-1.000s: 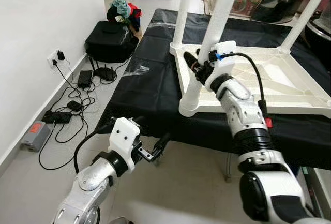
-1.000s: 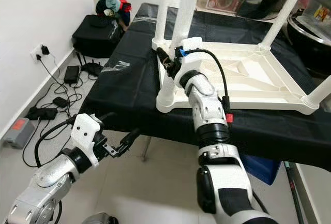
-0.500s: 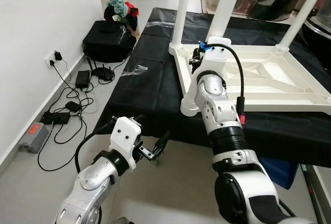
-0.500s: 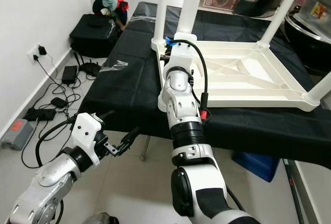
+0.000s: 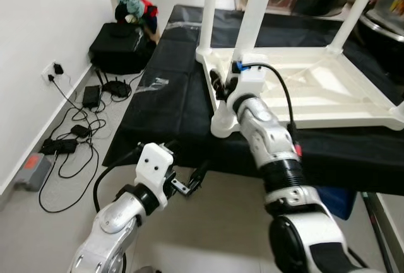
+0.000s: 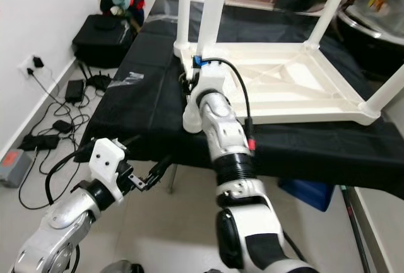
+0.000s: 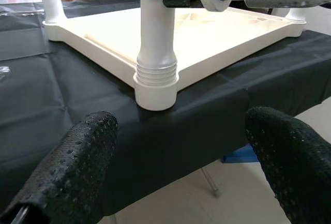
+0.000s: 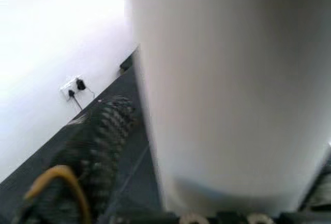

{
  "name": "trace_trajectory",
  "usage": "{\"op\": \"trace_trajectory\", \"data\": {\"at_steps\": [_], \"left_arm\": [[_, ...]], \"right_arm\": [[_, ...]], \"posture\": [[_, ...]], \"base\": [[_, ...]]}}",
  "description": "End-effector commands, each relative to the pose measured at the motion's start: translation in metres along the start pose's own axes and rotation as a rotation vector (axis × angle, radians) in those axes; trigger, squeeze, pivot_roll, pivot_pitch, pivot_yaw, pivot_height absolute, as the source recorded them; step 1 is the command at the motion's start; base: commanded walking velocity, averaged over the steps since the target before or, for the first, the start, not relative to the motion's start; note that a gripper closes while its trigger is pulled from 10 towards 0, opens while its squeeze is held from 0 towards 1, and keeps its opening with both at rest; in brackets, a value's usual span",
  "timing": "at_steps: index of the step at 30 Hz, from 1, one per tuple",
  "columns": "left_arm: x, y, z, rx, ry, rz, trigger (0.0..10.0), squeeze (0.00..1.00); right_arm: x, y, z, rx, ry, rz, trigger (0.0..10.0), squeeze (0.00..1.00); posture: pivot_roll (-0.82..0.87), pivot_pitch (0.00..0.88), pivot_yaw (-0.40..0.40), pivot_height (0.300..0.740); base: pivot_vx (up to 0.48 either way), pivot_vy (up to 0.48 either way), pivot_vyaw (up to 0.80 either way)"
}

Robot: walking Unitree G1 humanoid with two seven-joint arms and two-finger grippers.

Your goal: Building children table

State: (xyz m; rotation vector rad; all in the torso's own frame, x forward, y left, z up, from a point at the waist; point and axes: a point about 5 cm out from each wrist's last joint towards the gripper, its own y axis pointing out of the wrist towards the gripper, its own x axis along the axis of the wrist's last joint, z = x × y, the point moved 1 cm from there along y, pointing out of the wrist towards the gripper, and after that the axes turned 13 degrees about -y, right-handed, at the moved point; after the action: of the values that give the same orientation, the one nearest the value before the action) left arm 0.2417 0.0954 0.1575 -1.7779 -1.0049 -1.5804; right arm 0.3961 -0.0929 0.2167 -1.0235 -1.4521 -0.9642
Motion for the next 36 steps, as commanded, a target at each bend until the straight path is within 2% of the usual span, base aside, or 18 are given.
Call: {"op": "trace_trajectory", "data": {"at_steps": [1, 2, 3, 4, 5, 7, 8, 9, 10, 13, 17, 18, 21, 22, 25, 31, 34, 36], "left_arm": [[-0.006, 0.0, -0.001, -0.001, -0.006, 0.019, 10.0, 0.0], [-0.006, 0.0, -0.001, -0.002, -0.005, 0.019, 10.0, 0.0], [-0.006, 0.0, -0.001, -0.002, -0.005, 0.019, 10.0, 0.0], [-0.006, 0.0, -0.001, -0.003, -0.004, 0.019, 10.0, 0.0], [-0.006, 0.0, -0.001, -0.003, -0.004, 0.019, 10.0, 0.0], [-0.006, 0.001, -0.001, -0.004, -0.004, 0.02, 10.0, 0.0], [-0.006, 0.001, -0.002, -0.007, -0.005, 0.02, 10.0, 0.0], [-0.006, 0.001, -0.002, -0.009, -0.007, 0.019, 10.0, 0.0], [-0.006, 0.001, -0.002, -0.009, -0.007, 0.019, 10.0, 0.0], [-0.006, 0.0, -0.005, -0.017, -0.011, 0.02, 10.0, 0.0], [-0.007, -0.001, -0.008, -0.028, -0.025, 0.025, 10.0, 0.0], [-0.009, -0.001, -0.015, -0.071, -0.053, 0.037, 10.0, 0.0], [-0.01, -0.002, -0.018, -0.088, -0.064, 0.041, 10.0, 0.0], [-0.013, -0.003, -0.024, -0.113, -0.076, 0.057, 10.0, 0.0], [-0.017, -0.005, -0.032, -0.148, -0.098, 0.078, 10.0, 0.0], [-0.018, -0.005, -0.032, -0.142, -0.099, 0.078, 10.0, 0.0], [-0.018, -0.005, -0.028, -0.123, -0.092, 0.073, 10.0, 0.0], [-0.018, -0.004, -0.027, -0.12, -0.091, 0.073, 10.0, 0.0]], "right_arm": [[0.0, -0.003, -0.002, 0.083, -0.018, -0.019, 10.0, 1.0], [0.002, -0.007, -0.005, 0.213, -0.043, -0.059, 10.0, 1.0], [0.002, -0.007, -0.005, 0.213, -0.043, -0.059, 10.0, 1.0], [0.003, -0.011, -0.008, 0.342, -0.057, -0.075, 10.0, 1.0], [0.003, -0.011, -0.008, 0.342, -0.057, -0.075, 10.0, 1.0], [0.004, -0.015, -0.011, 0.425, -0.063, -0.082, 10.0, 1.0], [0.007, -0.018, -0.013, 0.519, -0.054, -0.092, 10.0, 1.0], [0.011, -0.023, -0.012, 0.631, -0.027, -0.112, 10.0, 0.0], [0.011, -0.023, -0.012, 0.631, -0.027, -0.112, 10.0, 0.0], [0.022, -0.035, -0.01, 0.863, -0.036, -0.161, 10.0, 0.0], [0.023, -0.037, -0.01, 0.926, -0.049, -0.162, 10.0, 0.0], [0.022, -0.034, -0.008, 0.937, -0.06, -0.152, 10.0, 0.0], [0.021, -0.034, -0.009, 0.963, -0.064, -0.148, 10.0, 0.0], [0.02, -0.031, -0.008, 0.955, -0.062, -0.14, 0.0, 0.0], [0.019, -0.026, -0.006, 0.948, -0.062, -0.131, 0.0, 0.0], [0.021, -0.027, -0.008, 0.952, -0.051, -0.16, 0.0, 0.0], [0.021, -0.023, -0.013, 0.851, -0.042, -0.178, 0.0, 0.0], [0.021, -0.023, -0.014, 0.834, -0.039, -0.18, 0.0, 0.0]], "posture": [[0.16, 0.069, -0.08, 0.74], [0.16, 0.068, -0.083, 0.74], [0.16, 0.068, -0.083, 0.74], [0.16, 0.07, -0.08, 0.74], [0.16, 0.07, -0.08, 0.74], [0.16, 0.07, -0.08, 0.74], [0.16, 0.072, -0.081, 0.74], [0.16, 0.073, -0.083, 0.74], [0.16, 0.073, -0.083, 0.74], [0.17, 0.078, -0.085, 0.74], [0.17, 0.079, -0.09, 0.74], [0.18, 0.081, -0.091, 0.74], [0.18, 0.081, -0.091, 0.74], [0.18, 0.083, -0.092, 0.74], [0.18, 0.083, -0.092, 0.74], [0.18, 0.084, -0.091, 0.74], [0.18, 0.083, -0.087, 0.74], [0.18, 0.083, -0.087, 0.74]], "base": [[0.0, 0.0, 0.0], [0.0, 0.0, 0.0], [0.0, 0.0, 0.0], [0.0, 0.0, 0.0], [0.0, 0.0, 0.0], [0.0, 0.0, 0.0], [0.0, 0.0, 0.0], [0.0, 0.0, 0.0], [0.0, 0.0, 0.0], [0.0, 0.0, 0.0], [0.0, 0.0, 0.0], [0.0, 0.0, 0.0], [0.0, 0.0, 0.0], [0.0, 0.0, 0.0], [0.0, 0.0, 0.0], [0.0, 0.0, 0.0], [0.0, 0.0, 0.0], [0.0, 0.0, 0.0]]}}
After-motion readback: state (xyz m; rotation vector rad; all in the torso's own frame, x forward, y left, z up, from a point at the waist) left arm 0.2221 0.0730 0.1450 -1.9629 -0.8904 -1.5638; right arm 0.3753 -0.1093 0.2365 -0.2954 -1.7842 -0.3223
